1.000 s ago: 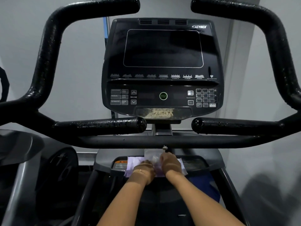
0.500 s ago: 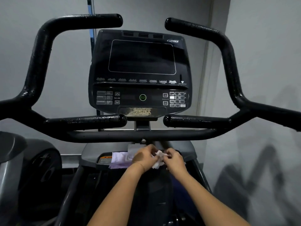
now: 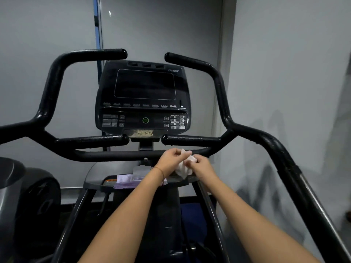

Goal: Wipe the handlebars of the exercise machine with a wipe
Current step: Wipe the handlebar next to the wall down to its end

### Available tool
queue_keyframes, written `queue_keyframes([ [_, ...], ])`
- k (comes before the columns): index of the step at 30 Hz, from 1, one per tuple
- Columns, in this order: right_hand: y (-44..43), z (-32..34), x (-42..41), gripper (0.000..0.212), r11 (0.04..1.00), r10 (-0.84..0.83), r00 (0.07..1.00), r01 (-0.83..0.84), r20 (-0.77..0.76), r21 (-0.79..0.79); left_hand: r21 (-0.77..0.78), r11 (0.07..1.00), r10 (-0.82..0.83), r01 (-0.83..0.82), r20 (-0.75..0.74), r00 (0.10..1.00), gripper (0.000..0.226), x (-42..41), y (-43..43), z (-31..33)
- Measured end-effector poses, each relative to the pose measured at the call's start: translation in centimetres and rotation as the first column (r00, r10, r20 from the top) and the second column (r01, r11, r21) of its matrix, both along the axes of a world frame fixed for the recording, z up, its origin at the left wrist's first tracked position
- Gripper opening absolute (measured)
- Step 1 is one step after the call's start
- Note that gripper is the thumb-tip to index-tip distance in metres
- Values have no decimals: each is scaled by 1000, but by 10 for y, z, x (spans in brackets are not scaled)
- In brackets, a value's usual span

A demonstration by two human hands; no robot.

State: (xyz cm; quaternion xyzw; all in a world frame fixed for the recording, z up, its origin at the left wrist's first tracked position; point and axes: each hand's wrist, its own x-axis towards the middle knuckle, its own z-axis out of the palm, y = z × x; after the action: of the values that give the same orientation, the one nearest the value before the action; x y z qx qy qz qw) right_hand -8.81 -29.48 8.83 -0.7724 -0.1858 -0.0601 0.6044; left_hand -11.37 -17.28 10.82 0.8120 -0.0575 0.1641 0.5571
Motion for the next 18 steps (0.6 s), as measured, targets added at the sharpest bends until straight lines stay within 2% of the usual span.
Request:
queue_keyframes([
  [3,-12,19,-14,10,998,31,999,-33,26,51,80,997,14,-17,29,999,18,-13,-8,16],
  [5,-20,30,-21,11,995,58,998,-59,16,84,105,993,54,-59,49,997,11,-22,-9,29],
  [7,-27,42,-24,15,976,98,994,-86,-50,200,98,994,37,-40,34,999,4,-28,-9,45],
  [10,-31,64,-26,11,876,240,952,-128,-190,466,100,994,49,-55,61,997,18,-28,-8,72],
  [13,-29,83,-23,4,752,434,876,-222,-212,621,54,993,97,-106,145,985,20,-17,-4,97],
  [15,-22,98,-12,4,734,433,878,-209,-207,646,38,995,84,-93,182,980,16,-7,-1,115],
  [18,-6,123,14,3,717,369,903,-126,-219,685,94,990,80,-105,236,968,15,18,10,143],
])
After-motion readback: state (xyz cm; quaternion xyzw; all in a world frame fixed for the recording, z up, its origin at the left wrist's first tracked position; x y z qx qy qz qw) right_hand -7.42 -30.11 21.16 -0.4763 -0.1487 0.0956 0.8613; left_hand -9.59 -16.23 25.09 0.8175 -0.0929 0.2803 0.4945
